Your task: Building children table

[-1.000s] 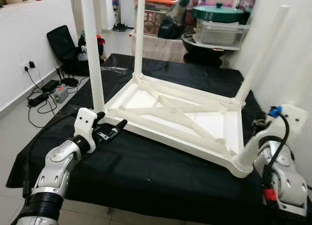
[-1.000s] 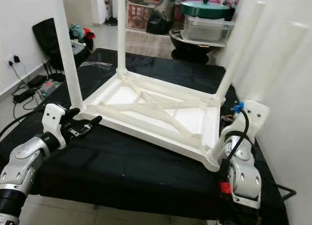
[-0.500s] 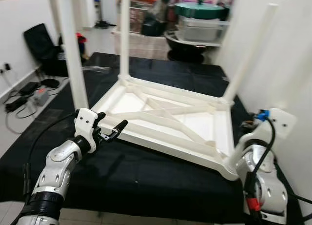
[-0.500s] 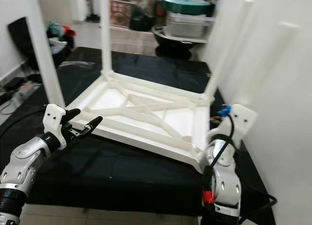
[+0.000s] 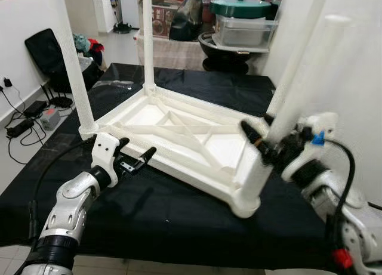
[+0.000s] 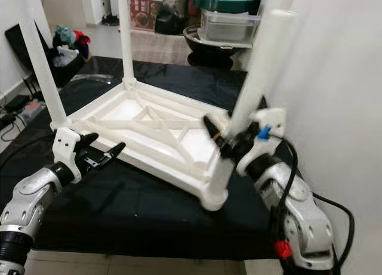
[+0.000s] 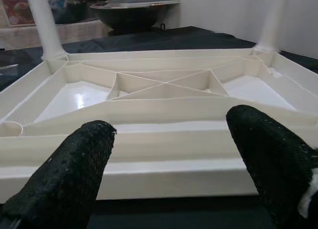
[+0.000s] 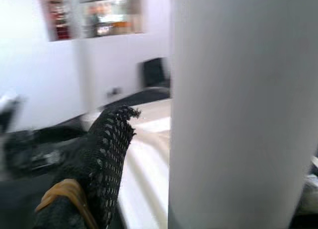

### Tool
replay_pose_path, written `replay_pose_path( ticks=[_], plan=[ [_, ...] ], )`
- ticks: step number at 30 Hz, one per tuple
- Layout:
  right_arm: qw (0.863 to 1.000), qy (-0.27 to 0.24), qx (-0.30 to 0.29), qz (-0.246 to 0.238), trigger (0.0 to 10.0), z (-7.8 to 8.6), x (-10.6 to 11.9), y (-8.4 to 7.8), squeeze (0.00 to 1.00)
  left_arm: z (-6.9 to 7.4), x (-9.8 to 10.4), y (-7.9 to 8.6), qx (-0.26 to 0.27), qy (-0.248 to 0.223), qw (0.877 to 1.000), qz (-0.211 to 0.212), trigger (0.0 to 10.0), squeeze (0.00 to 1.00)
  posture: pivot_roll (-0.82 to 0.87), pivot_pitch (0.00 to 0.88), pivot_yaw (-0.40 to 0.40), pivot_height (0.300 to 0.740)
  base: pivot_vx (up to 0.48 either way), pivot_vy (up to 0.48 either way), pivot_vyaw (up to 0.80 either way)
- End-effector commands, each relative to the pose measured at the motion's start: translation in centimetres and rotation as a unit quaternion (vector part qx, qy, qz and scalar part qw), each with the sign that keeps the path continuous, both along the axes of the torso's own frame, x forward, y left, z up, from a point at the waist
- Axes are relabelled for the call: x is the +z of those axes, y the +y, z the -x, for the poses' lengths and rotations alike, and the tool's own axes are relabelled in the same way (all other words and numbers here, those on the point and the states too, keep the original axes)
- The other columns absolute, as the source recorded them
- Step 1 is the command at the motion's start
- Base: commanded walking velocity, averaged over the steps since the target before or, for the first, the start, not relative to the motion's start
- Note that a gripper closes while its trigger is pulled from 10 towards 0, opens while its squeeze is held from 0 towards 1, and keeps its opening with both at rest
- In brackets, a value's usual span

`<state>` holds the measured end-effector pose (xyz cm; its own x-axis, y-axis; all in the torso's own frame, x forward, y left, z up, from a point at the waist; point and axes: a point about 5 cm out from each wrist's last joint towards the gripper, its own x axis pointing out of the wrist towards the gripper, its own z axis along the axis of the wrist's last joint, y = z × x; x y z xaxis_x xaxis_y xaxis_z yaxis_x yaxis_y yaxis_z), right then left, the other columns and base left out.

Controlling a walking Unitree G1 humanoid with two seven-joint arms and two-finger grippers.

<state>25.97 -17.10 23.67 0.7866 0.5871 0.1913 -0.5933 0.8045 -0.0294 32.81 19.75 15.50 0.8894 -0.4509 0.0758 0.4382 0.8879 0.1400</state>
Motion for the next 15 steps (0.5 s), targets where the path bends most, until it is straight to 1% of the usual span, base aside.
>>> replay_pose_path(
  ticks=[1,4,5,6,8,9,10,11,12,13,14,15],
  plan=[
    [0.997,-0.001,0.072,0.036,10.0,0.8,-0.9,0.8,0.00,0.1,-0.2,-0.1,-0.001,0.002,1.000,-0.002,10.0,0.32,0.07,0.000,-0.105,0.740,0.000,0.000,0.00],
    [0.995,0.005,0.086,0.045,10.0,0.9,-1.3,0.9,0.00,0.1,-0.2,0.0,-0.001,0.002,1.000,-0.003,10.0,0.32,0.07,0.000,-0.106,0.740,0.000,0.000,0.00],
    [0.993,0.010,0.108,0.044,1.2,1.2,-1.6,1.1,0.00,0.2,-0.2,0.0,-0.001,0.002,1.000,-0.003,10.0,0.32,0.07,0.000,-0.105,0.740,0.000,0.000,0.00],
    [0.991,0.011,0.125,0.036,0.0,1.5,-1.6,1.2,0.00,0.2,-0.2,0.1,0.000,0.003,1.000,-0.004,10.0,0.32,0.07,0.000,-0.103,0.740,0.000,0.000,0.00],
    [0.990,0.012,0.134,0.032,0.0,1.6,-1.6,1.2,0.00,0.2,-0.2,0.2,0.000,0.003,1.000,-0.005,10.0,0.32,0.07,0.000,-0.103,0.740,0.000,0.000,0.00],
    [0.997,0.059,0.021,0.051,0.0,-0.7,-3.1,0.0,0.00,0.2,-0.2,0.2,-0.001,0.004,1.000,-0.006,10.0,0.31,0.07,0.000,-0.099,0.740,0.000,0.000,0.00],
    [0.997,0.059,0.021,0.051,0.0,-0.7,-3.1,0.0,0.00,0.2,-0.2,0.2,-0.001,0.004,1.000,-0.006,10.0,0.31,0.07,0.000,-0.099,0.740,0.000,0.000,0.00],
    [0.994,0.087,-0.040,0.060,0.0,-1.8,-4.0,-1.0,0.00,0.2,-0.2,0.2,-0.001,0.005,1.000,-0.006,10.0,0.30,0.06,0.000,-0.096,0.740,0.000,0.000,0.00],
    [0.982,0.116,-0.131,0.074,0.0,-3.1,-4.9,-2.5,0.00,0.1,-0.2,0.1,-0.003,0.005,1.000,-0.006,10.0,0.30,0.06,0.000,-0.095,0.740,0.000,0.000,0.00],
    [0.982,0.116,-0.131,0.074,0.0,-3.1,-4.9,-2.5,0.00,0.1,-0.2,0.1,-0.003,0.005,1.000,-0.006,10.0,0.30,0.06,0.000,-0.095,0.740,0.000,0.000,0.00],
    [0.956,0.142,-0.245,0.079,0.0,-4.2,-5.8,-4.5,0.00,0.1,-0.2,-0.1,-0.004,0.005,1.000,-0.006,10.0,0.29,0.06,0.000,-0.095,0.740,0.000,0.000,0.00],
    [0.956,0.142,-0.245,0.079,0.0,-4.2,-5.8,-4.5,0.00,0.1,-0.2,-0.1,-0.004,0.005,1.000,-0.006,10.0,0.29,0.06,0.000,-0.095,0.740,0.000,0.000,0.00]
  ],
)
